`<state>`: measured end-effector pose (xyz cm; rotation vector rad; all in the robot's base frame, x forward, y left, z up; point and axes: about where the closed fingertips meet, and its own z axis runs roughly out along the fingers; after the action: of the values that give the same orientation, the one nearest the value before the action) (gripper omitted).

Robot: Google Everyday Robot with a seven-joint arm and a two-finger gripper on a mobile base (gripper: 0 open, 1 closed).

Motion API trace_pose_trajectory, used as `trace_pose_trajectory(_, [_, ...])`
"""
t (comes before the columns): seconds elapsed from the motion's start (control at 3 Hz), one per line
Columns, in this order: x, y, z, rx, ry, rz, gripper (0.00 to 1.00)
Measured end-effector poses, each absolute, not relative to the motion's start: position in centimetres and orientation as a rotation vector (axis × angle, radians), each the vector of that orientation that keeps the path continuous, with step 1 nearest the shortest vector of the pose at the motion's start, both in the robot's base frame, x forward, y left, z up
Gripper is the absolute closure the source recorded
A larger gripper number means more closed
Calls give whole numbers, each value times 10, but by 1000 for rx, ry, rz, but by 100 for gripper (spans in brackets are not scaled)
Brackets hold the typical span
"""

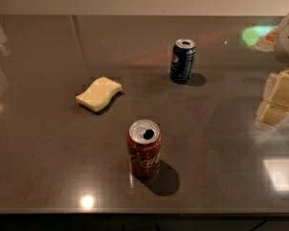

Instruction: Move coke can near sponge

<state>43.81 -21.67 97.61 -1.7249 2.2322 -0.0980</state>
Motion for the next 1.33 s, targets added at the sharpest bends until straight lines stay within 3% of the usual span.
trace_pose_trajectory(0.67, [437,-215,978,-1736,2215,-101,0])
trace_pose_trajectory(1.33, [418,-179,955,-1872,2061,58,0])
